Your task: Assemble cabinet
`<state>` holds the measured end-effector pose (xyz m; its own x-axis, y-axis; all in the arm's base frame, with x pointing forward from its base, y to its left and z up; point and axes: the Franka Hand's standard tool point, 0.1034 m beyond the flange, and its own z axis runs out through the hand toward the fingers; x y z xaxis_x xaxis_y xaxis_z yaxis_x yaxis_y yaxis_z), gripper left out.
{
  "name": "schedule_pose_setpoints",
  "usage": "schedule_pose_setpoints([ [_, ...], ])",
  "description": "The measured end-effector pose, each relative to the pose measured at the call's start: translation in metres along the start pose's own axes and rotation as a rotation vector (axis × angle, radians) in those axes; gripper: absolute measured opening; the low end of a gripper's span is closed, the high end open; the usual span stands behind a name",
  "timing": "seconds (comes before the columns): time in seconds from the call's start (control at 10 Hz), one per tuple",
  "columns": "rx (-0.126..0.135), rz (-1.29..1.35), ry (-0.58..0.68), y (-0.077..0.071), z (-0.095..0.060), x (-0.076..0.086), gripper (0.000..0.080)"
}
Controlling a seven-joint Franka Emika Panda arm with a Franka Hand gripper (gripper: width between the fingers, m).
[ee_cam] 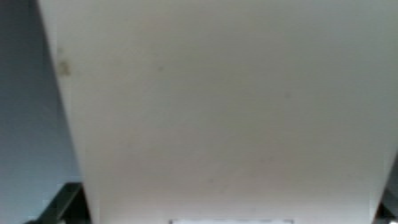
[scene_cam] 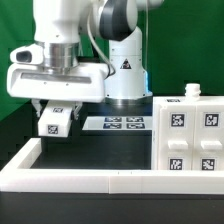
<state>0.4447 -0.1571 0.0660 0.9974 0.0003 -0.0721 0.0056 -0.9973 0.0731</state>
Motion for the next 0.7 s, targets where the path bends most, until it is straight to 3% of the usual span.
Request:
schedule_pose_setpoints([
  [0.2,0.028,0.037,0.023,-0.031,-0.028,0.012,0.0556],
  [0.4,0.044,0.063,0.041,-0.063,-0.047,0.023,0.0556],
  [0.5,0.040,0.051,0.048,-0.074,-0.055,0.029,0.0556],
  [0.7,0.033,0.032,0.051,-0.078,-0.055,0.032,0.0556],
])
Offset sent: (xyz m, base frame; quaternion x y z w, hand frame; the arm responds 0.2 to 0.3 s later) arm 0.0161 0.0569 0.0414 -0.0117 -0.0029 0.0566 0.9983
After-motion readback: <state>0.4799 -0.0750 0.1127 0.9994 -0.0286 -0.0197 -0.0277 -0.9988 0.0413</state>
